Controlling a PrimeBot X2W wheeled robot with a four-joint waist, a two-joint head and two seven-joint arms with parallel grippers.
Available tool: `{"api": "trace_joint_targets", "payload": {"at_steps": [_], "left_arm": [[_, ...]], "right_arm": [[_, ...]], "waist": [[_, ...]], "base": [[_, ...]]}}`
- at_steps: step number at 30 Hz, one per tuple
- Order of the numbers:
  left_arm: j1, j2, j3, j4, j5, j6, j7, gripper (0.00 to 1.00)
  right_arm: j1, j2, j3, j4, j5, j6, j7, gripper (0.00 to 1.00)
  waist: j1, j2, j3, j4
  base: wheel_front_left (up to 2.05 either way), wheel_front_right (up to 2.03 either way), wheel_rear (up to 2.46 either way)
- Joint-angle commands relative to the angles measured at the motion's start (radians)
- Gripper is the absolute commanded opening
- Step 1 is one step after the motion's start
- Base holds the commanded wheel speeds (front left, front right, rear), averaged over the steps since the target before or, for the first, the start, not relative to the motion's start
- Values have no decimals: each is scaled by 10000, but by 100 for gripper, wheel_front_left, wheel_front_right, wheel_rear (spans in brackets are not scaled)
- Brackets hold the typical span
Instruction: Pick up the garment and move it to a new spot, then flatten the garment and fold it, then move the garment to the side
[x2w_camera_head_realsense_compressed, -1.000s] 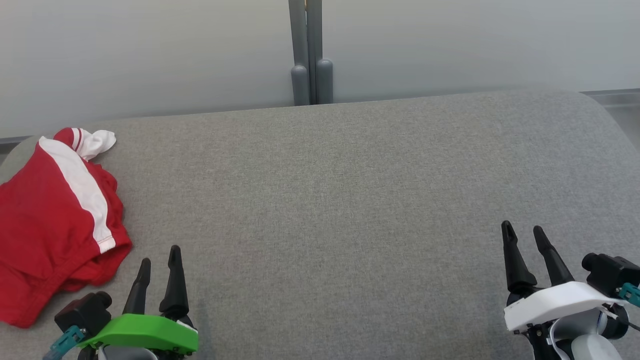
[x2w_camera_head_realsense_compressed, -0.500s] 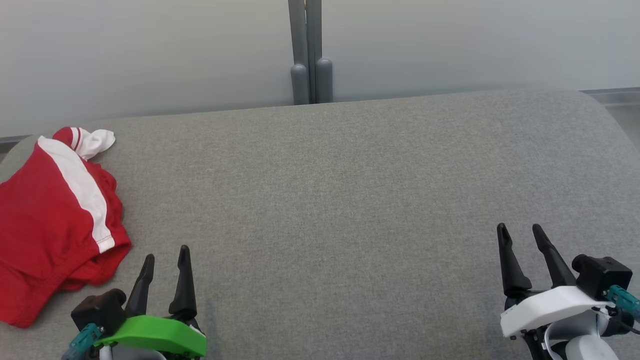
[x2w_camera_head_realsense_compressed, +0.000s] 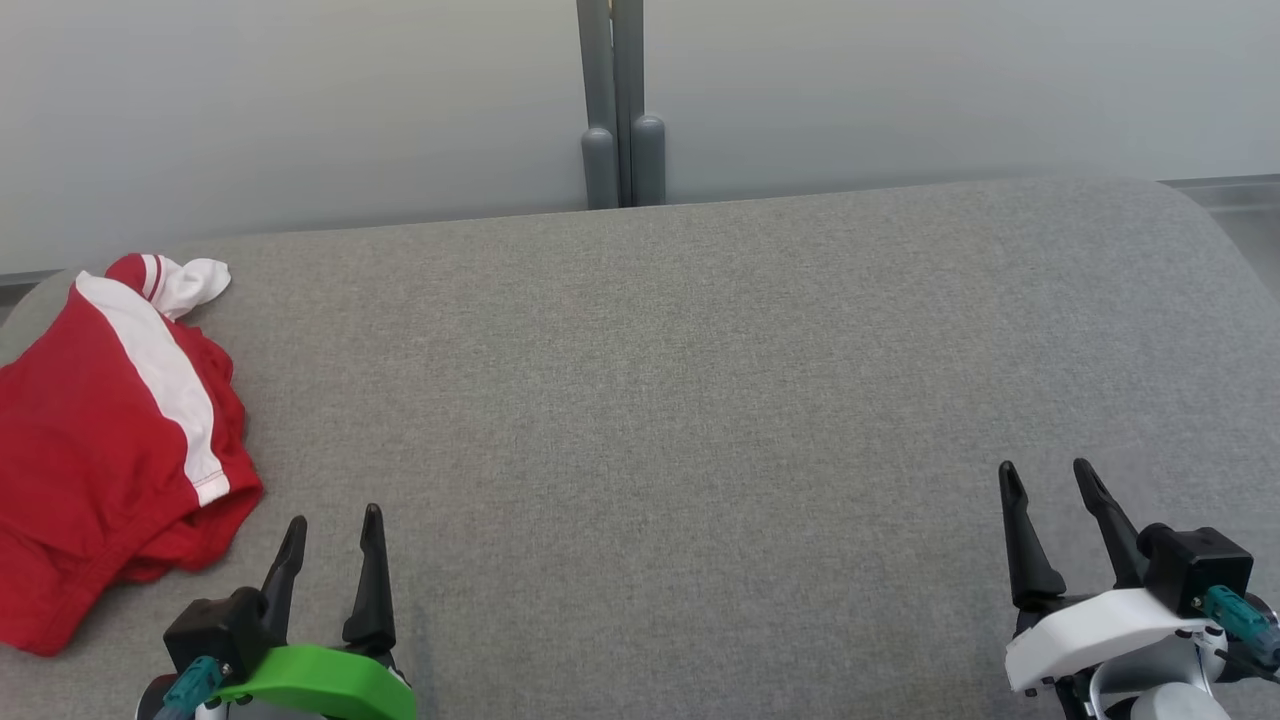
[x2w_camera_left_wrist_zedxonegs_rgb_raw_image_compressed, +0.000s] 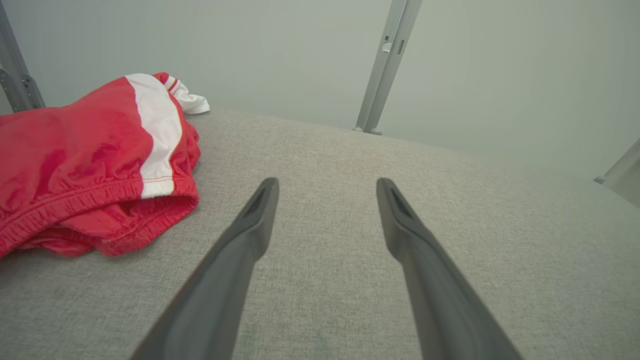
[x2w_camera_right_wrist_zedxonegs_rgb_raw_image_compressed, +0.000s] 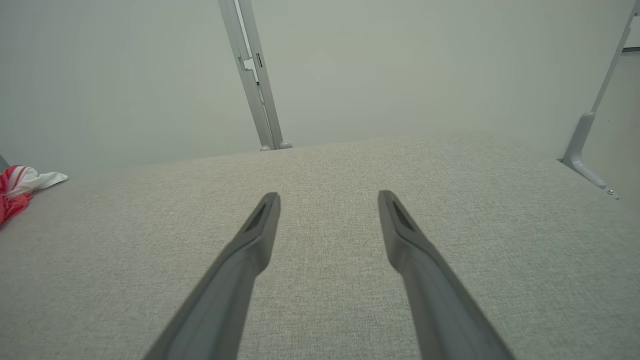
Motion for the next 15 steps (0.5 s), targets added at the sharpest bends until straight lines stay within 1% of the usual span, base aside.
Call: {"api": "trace_joint_targets", "payload": {"at_steps": [1,15], "left_arm": [[47,94,41,15,228,-7,-87,100],[-18,72,64,420,1064,-114,-370,100]], "right_arm": [[105,-77,33,4,-270,2,-100,100],[184,-27,-191,213,-894,3,-401,100]], "waist": [[0,0,0,-6],[0,0,14,-70]], "base": [[0,0,0],[0,0,0]]}}
